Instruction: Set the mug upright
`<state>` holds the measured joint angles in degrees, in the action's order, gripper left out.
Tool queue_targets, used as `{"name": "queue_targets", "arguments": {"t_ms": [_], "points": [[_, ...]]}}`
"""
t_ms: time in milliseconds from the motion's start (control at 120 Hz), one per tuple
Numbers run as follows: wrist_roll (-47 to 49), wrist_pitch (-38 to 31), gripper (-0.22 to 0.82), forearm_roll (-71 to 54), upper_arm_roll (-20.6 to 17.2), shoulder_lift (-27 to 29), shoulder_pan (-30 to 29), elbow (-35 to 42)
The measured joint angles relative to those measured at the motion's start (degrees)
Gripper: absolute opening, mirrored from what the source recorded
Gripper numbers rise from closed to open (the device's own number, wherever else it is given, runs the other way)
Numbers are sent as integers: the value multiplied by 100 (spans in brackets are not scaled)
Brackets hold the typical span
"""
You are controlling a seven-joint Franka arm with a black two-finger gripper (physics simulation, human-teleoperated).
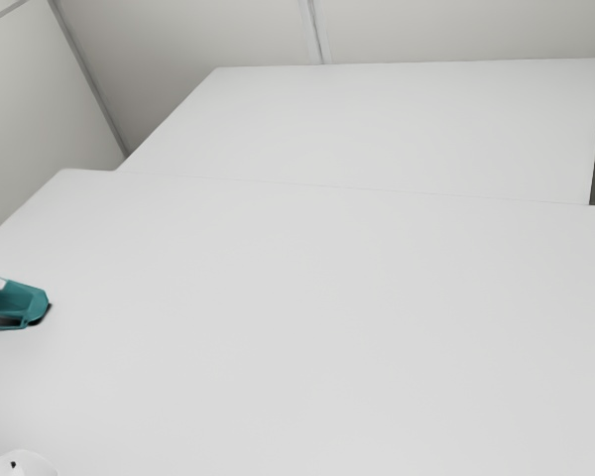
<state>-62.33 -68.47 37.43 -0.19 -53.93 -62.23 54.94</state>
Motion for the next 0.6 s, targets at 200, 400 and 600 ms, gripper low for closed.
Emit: {"name": "queue_targets", "arguments": {"t_ms": [200, 400, 600], "points": [[6, 77, -6, 69, -34, 40, 0, 53], [15, 106, -14, 85, -43, 101, 0, 61], [28, 148, -16, 75, -50, 531, 41, 395]]}}
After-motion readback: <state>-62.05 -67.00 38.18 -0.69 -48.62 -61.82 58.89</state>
